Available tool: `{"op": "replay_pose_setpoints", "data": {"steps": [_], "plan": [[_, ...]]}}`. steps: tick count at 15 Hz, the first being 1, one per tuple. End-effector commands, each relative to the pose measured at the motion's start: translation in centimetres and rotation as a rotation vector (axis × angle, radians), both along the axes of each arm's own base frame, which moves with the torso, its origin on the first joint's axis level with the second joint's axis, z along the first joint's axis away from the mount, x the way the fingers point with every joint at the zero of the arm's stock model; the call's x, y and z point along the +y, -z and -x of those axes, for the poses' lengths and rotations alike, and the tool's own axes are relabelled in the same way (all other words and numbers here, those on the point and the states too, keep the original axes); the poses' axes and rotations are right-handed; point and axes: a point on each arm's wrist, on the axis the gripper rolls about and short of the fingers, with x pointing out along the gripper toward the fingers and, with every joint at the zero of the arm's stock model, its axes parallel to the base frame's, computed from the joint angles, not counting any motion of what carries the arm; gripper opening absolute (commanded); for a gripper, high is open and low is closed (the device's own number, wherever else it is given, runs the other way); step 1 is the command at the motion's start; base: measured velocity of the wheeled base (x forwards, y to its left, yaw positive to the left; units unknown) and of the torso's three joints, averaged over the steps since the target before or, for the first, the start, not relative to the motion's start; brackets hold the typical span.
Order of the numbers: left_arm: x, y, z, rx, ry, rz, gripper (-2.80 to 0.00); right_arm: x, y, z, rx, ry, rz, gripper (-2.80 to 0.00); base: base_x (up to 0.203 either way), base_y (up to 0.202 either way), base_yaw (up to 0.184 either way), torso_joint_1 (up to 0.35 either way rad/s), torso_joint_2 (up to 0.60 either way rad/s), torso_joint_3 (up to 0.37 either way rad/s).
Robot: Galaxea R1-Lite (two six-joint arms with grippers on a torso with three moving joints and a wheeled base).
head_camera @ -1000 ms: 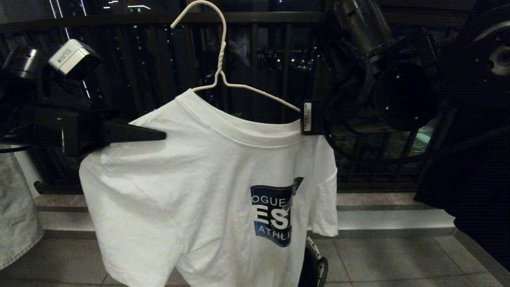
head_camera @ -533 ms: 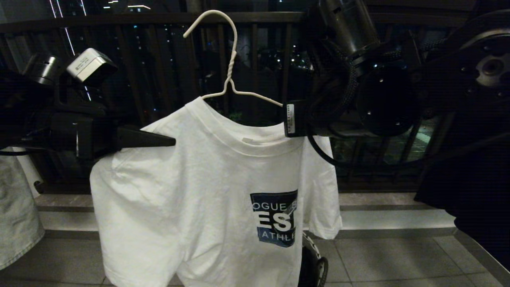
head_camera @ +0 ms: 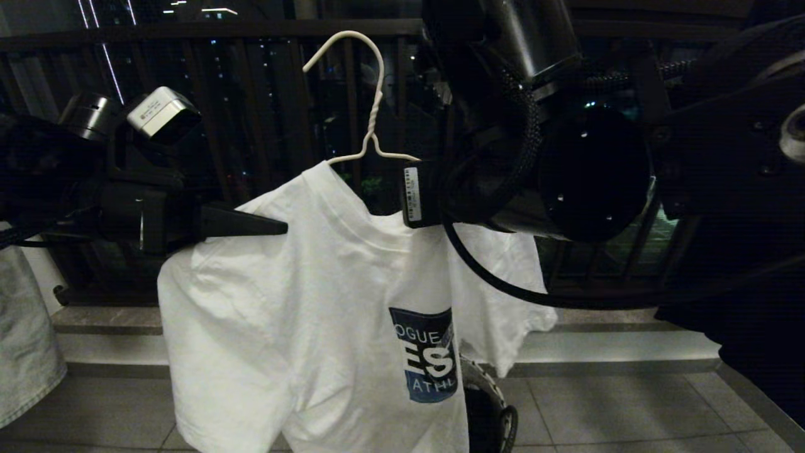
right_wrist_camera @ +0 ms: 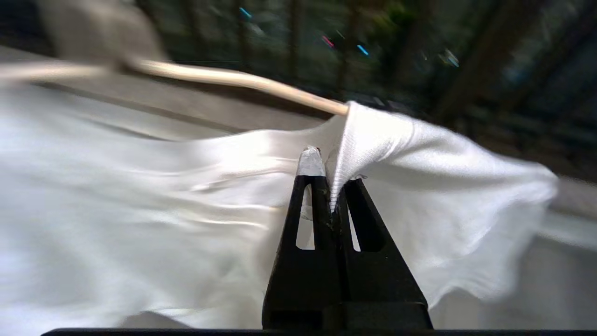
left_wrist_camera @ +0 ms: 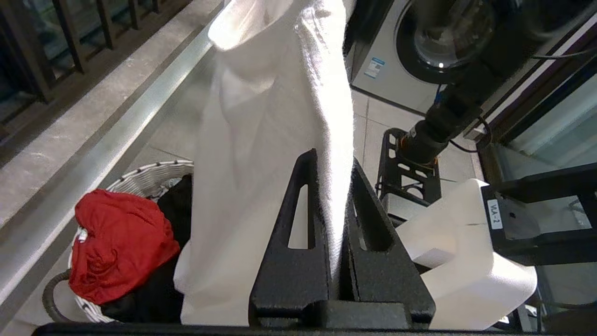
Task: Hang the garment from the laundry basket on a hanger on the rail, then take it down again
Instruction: Hang the clothes on the clothes rack
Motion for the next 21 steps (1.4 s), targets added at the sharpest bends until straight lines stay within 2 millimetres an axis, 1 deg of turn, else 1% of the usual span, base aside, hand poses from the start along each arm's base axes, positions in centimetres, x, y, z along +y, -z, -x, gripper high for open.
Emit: {"op": "replay_pose_setpoints", "data": {"steps": [1, 3, 6, 8, 11, 14, 16, 19, 21], "plan": [[-0.2, 0.7, -0.4, 0.011, 0.01, 0.005, -2.8, 0.8, -0.6, 0.8, -0.042, -0.035, -0.022, -2.8, 0.0, 0.0, 0.0, 0.0, 0.0, 0.0], [-0.4, 1.5, -1.3, 0.006, 0.019, 0.008, -2.8, 1.2, -0.9, 0.6, -0.087, -0.051, -0.031, -2.8, 0.0, 0.0, 0.0, 0.0, 0.0, 0.0], [-0.6, 2.4, -2.5, 0.031, 0.035, 0.029, -2.8, 2.1, -0.2, -0.1, -0.098, -0.058, -0.02, -2.8, 0.0, 0.0, 0.0, 0.0, 0.0, 0.0], [-0.5, 3.1, -3.1, 0.024, 0.074, 0.076, -2.8, 2.6, 0.6, -1.0, -0.096, -0.052, -0.015, -2.8, 0.0, 0.0, 0.0, 0.0, 0.0, 0.0], [-0.5, 3.5, -3.6, 0.019, 0.101, 0.104, -2.8, 2.6, 0.5, -2.7, -0.161, -0.031, -0.04, -2.8, 0.0, 0.0, 0.0, 0.0, 0.0, 0.0], [-0.7, 2.5, -3.8, -0.024, 0.11, 0.107, -2.8, 2.0, -0.2, -2.5, -0.174, -0.025, -0.052, -2.8, 0.0, 0.0, 0.0, 0.0, 0.0, 0.0], [-1.7, 2.6, -4.6, -0.039, 0.143, 0.11, -2.8, 1.6, -0.4, -2.8, -0.181, -0.014, -0.047, -2.8, 0.0, 0.0, 0.0, 0.0, 0.0, 0.0], [-2.2, 1.3, -5.4, -0.096, 0.158, 0.111, -2.8, 1.3, -0.5, -3.1, -0.188, -0.008, -0.039, -2.8, 0.0, 0.0, 0.0, 0.0, 0.0, 0.0], [-2.5, -0.1, -6.2, -0.136, 0.162, 0.11, -2.8, 1.0, -0.5, -3.2, -0.188, 0.002, -0.037, -2.8, 0.0, 0.0, 0.0, 0.0, 0.0, 0.0]]}}
